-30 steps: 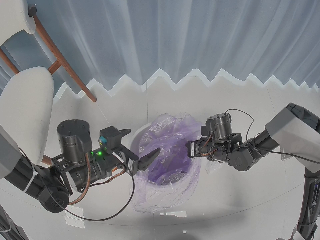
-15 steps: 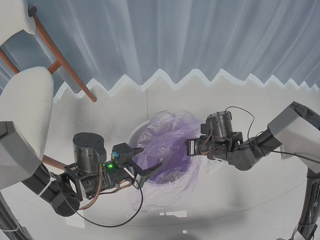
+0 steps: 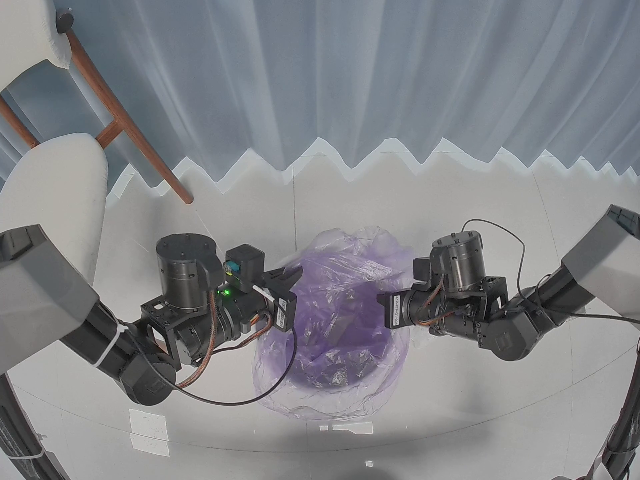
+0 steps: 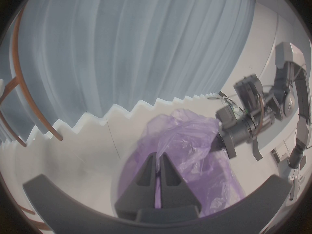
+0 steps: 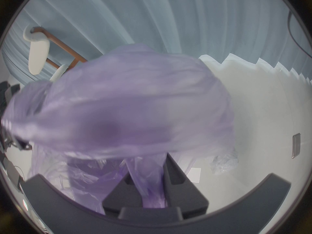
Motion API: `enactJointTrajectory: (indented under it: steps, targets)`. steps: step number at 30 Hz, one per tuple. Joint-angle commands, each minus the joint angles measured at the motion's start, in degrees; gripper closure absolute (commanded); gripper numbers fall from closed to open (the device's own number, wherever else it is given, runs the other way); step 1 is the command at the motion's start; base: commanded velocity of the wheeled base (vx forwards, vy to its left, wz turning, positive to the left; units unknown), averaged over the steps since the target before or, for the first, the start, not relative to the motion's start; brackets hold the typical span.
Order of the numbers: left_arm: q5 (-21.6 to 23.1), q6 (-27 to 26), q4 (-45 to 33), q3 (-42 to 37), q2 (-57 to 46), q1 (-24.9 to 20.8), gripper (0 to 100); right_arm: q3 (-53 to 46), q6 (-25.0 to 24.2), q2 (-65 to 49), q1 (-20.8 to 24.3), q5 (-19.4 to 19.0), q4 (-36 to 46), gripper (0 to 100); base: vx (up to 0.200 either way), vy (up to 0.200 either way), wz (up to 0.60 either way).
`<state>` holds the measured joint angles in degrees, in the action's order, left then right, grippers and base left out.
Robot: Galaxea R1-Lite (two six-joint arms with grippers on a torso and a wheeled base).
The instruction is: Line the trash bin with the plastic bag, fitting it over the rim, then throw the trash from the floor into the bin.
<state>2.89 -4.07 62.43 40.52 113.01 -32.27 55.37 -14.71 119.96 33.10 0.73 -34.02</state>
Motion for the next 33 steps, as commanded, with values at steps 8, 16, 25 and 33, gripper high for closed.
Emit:
enactJointTrajectory:
  steps: [8, 16, 25, 33]
  targets:
    - [-2.98, 3.46, -0.47, 1.75, -4.11, 5.73, 100, -14.68, 0.92, -5.7, 1.53, -5.04, -10.62, 100, 0.0, 0.0, 0.0]
    - [-3.06, 3.54, -0.64, -0.44, -4.29, 5.99, 100, -17.14, 2.15, -10.62, 3.29, -5.92, -11.94, 100, 0.0, 0.0, 0.0]
    - [-2.71, 3.63, -0.2, -7.47, -6.75, 5.99, 100, -16.7, 1.79, -16.24, 0.04, -5.92, -12.03, 100, 0.0, 0.0, 0.0]
    - [-2.71, 3.98, -0.03, -10.73, -7.98, 5.99, 100, -15.73, 0.56, -18.62, -3.21, -6.53, -12.03, 100, 0.0, 0.0, 0.0]
